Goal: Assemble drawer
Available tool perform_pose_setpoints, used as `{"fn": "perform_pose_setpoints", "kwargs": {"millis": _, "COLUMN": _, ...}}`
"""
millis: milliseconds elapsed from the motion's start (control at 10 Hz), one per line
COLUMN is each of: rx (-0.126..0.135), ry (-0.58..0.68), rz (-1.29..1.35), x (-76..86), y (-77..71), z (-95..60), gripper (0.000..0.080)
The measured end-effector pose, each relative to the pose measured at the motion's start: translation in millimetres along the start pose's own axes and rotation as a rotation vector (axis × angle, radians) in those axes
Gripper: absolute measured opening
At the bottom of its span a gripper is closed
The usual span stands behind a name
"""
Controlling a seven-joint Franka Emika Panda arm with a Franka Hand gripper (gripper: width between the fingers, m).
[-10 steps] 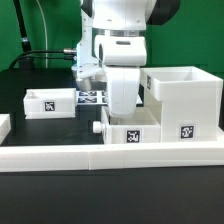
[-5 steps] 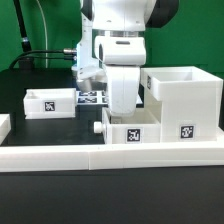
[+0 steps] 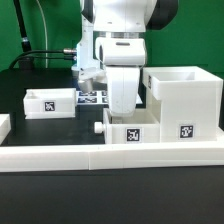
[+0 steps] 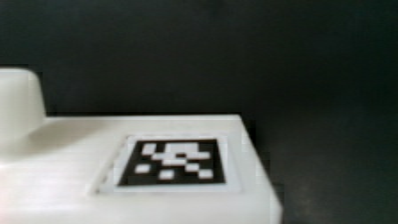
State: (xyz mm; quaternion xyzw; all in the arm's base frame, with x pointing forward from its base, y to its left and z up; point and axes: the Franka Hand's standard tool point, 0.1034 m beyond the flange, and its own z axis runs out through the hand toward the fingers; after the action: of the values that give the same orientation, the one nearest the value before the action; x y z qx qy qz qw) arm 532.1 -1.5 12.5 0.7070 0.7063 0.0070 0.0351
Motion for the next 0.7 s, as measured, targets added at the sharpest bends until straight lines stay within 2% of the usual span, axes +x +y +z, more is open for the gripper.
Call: {"fn": "perform_pose_setpoints", "kwargs": {"millis": 700, "rx": -0.001, "ry": -0.007, "rz": -0.006, "x": 0.7, "y": -0.6, "z": 0.3, "gripper": 0.0042}}
